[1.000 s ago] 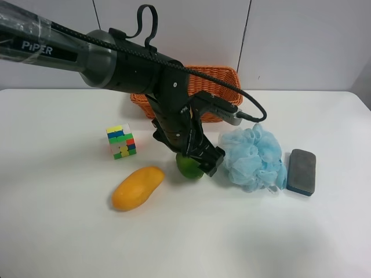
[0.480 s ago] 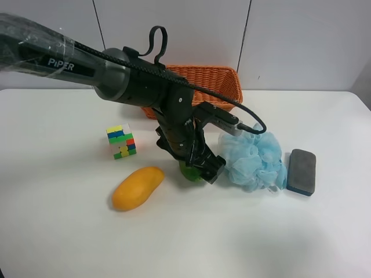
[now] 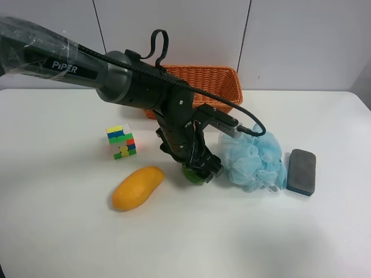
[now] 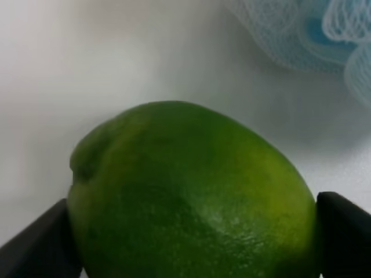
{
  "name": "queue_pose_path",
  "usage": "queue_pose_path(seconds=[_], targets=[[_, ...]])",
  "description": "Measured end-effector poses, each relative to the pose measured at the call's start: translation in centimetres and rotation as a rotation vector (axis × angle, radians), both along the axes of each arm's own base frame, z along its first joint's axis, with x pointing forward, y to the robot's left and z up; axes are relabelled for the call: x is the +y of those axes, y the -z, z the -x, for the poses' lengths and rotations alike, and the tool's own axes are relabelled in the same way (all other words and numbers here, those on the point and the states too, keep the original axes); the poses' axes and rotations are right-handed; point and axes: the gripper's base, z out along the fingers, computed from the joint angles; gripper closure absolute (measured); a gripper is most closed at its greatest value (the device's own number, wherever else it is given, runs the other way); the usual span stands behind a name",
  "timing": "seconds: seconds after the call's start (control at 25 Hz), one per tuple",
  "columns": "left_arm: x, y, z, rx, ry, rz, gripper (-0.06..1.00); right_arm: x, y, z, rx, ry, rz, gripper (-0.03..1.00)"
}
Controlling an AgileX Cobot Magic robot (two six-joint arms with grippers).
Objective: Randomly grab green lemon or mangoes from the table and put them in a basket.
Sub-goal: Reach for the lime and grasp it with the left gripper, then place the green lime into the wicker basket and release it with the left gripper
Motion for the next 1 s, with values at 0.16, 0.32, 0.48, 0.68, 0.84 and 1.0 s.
queue_pose_path(seconds=[0.16, 0.32, 0.48, 0.68, 0.84, 1.0], targets=[[0.0, 0.0, 0.0, 0.000, 0.000, 0.000, 0.19, 0.0, 0.0, 0.0, 0.000, 0.000, 0.000, -0.02], [0.0, 0.0, 0.0, 0.000, 0.000, 0.000, 0.19, 0.0, 0.0, 0.0, 0.000, 0.000, 0.000, -0.02], [0.2, -1.0, 0.0, -0.026, 0.016, -0.005, 0.19, 0.0, 0.0, 0.0, 0.000, 0.000, 0.000, -0.02], [0.8, -3.5, 0.1, -0.066, 0.047, -0.033, 0.19, 0.0, 0.0, 0.0, 0.000, 0.000, 0.000, -0.02], [1.4, -5.7, 0.4, -0.100, 0.064, -0.054, 0.19, 0.0, 0.0, 0.0, 0.000, 0.000, 0.000, -0.02], [2.3, -8.4, 0.6, -0.133, 0.058, -0.045, 0.19, 0.0, 0.0, 0.0, 0.000, 0.000, 0.000, -0.02]])
